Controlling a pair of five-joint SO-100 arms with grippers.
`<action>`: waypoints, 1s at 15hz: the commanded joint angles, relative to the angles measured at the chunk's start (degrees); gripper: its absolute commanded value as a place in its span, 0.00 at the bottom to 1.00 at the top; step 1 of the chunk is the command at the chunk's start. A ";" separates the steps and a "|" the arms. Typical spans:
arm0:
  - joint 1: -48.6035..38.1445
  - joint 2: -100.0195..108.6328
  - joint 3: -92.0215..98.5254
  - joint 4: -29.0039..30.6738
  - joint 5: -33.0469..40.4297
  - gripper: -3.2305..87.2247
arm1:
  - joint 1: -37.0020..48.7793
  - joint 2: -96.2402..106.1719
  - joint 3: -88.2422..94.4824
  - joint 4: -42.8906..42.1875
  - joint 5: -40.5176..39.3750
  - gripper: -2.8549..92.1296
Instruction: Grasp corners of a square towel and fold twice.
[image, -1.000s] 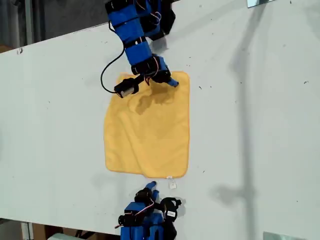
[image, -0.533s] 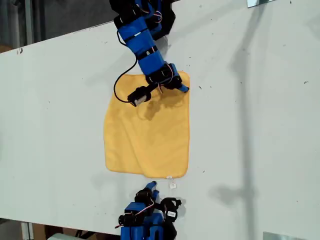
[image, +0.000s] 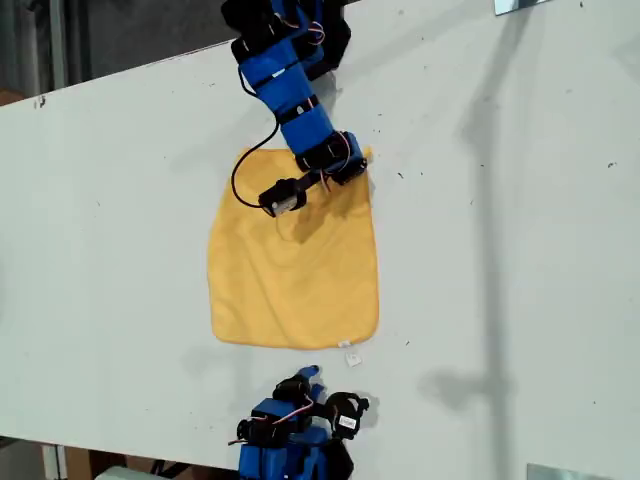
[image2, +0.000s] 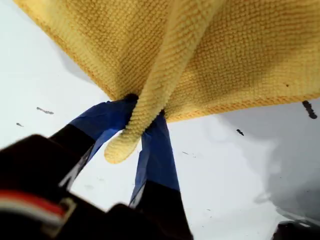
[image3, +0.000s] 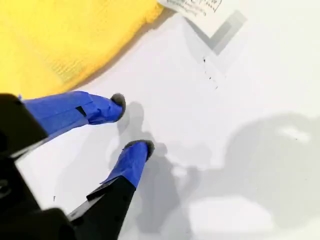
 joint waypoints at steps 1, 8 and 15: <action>5.19 -6.42 -16.96 5.63 -0.18 0.21 | -0.18 -0.26 -0.44 -0.44 0.00 0.03; 16.26 -23.03 -17.84 -19.34 -2.02 0.24 | -1.93 -1.14 -0.44 -1.76 0.44 0.03; 18.63 -42.54 -23.55 -27.07 -6.06 0.09 | -2.64 -1.14 -0.44 -1.93 0.62 0.03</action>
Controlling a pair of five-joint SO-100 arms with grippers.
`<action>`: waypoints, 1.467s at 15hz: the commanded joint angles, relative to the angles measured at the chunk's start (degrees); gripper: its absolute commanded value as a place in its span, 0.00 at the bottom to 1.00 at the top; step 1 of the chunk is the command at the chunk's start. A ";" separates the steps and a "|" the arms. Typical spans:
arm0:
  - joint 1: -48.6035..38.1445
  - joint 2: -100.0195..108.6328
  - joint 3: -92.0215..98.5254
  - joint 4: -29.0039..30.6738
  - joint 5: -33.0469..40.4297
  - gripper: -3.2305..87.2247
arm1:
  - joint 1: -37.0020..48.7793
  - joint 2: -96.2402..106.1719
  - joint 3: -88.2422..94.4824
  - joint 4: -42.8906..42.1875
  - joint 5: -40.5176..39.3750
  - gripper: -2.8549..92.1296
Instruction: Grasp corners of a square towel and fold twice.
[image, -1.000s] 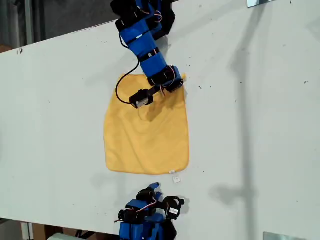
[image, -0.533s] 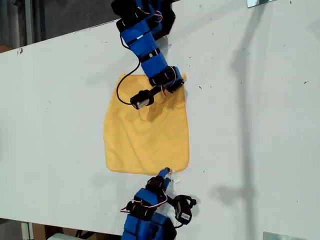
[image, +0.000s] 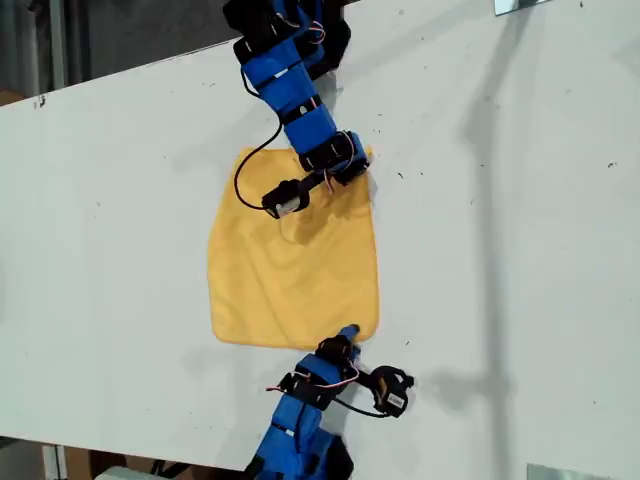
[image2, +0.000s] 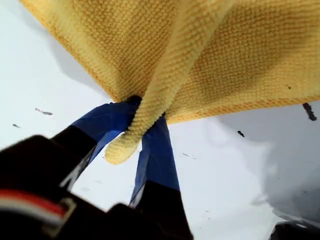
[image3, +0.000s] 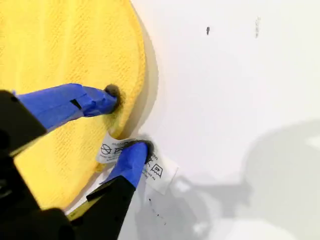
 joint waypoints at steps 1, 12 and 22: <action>0.62 -5.89 -3.69 -4.83 -0.97 0.03 | -1.23 0.09 0.00 -0.62 0.62 0.03; -1.23 -7.82 -47.55 30.67 19.42 0.03 | 4.31 26.46 -4.39 8.09 -3.87 0.03; -27.16 43.77 -18.02 36.21 30.76 0.03 | 35.77 66.27 9.76 11.78 -20.04 0.03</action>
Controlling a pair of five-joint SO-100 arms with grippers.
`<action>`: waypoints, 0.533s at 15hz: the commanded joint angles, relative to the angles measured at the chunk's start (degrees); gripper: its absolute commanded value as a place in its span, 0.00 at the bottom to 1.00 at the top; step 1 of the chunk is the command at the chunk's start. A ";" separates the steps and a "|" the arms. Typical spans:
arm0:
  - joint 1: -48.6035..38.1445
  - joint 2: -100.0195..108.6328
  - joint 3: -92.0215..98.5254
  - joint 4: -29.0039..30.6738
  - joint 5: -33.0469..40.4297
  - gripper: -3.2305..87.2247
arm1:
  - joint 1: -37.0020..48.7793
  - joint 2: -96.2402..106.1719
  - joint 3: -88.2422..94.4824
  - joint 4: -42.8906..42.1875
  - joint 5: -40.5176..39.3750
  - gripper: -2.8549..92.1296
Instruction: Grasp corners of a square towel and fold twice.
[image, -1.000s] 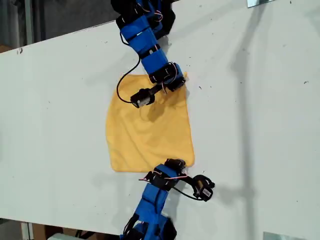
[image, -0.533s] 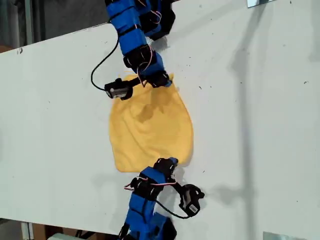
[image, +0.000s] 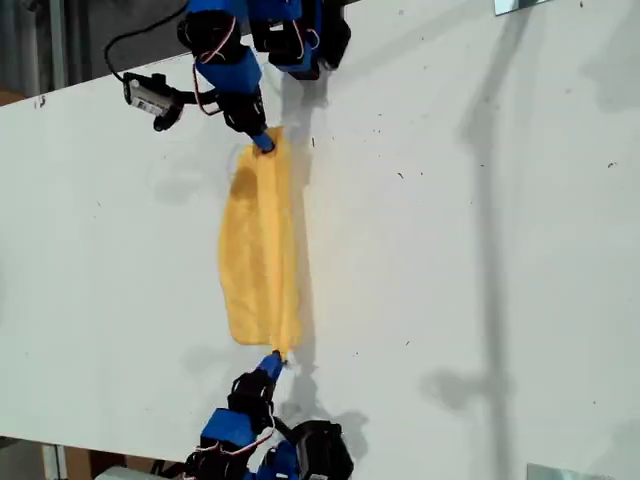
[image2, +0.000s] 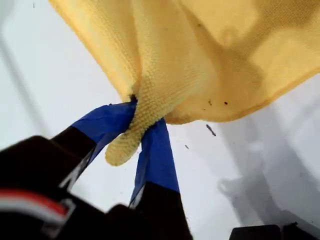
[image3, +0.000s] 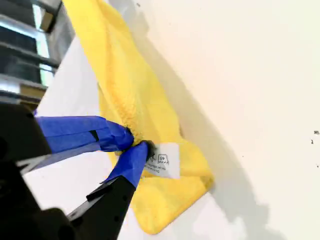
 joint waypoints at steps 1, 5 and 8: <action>-9.14 7.12 0.88 3.16 3.16 0.03 | 5.80 0.88 -4.04 1.05 -3.78 0.03; -18.81 5.01 -0.88 3.87 9.14 0.03 | 12.66 -4.13 -10.63 1.05 -9.14 0.03; -23.12 2.90 1.14 0.88 11.51 0.03 | 18.63 -8.17 -9.32 -2.29 -12.22 0.03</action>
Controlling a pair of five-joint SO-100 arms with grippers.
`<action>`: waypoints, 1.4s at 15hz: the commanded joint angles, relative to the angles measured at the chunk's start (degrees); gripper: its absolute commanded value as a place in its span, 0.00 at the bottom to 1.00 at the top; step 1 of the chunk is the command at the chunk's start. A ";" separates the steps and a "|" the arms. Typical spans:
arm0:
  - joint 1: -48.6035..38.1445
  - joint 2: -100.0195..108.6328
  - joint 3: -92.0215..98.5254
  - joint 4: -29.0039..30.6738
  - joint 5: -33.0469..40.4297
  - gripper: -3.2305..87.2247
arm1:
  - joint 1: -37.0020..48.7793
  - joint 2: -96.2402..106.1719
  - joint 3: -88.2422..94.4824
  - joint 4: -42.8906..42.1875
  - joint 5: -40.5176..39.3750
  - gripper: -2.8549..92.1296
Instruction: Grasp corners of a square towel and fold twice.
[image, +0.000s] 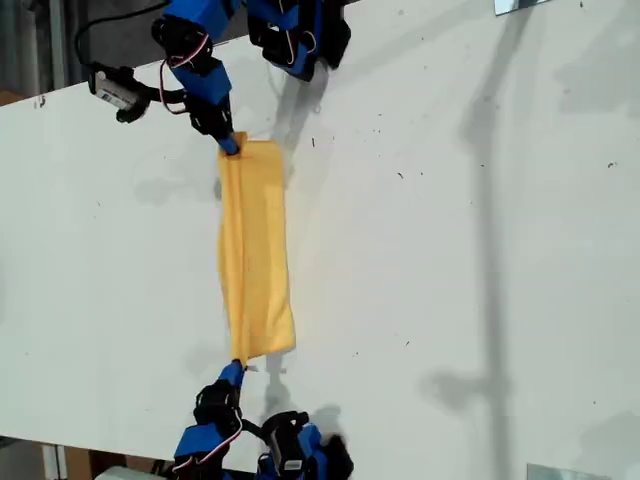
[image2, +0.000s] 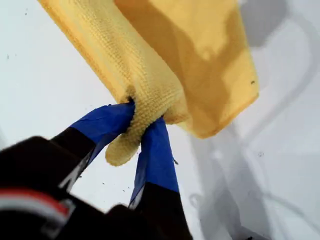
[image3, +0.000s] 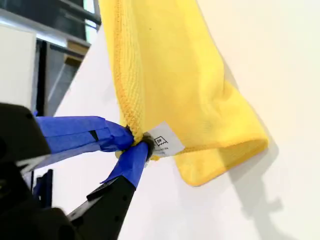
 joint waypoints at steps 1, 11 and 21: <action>-4.92 -1.76 0.00 -2.81 2.55 0.03 | 5.19 -1.93 -1.32 -2.90 -2.90 0.03; -27.60 -37.88 -26.89 -6.33 18.81 0.03 | 24.79 -32.78 -18.72 -13.54 -11.87 0.03; -28.30 -53.44 -32.26 -7.91 19.42 0.03 | 24.17 -53.70 -27.69 -14.85 -12.30 0.03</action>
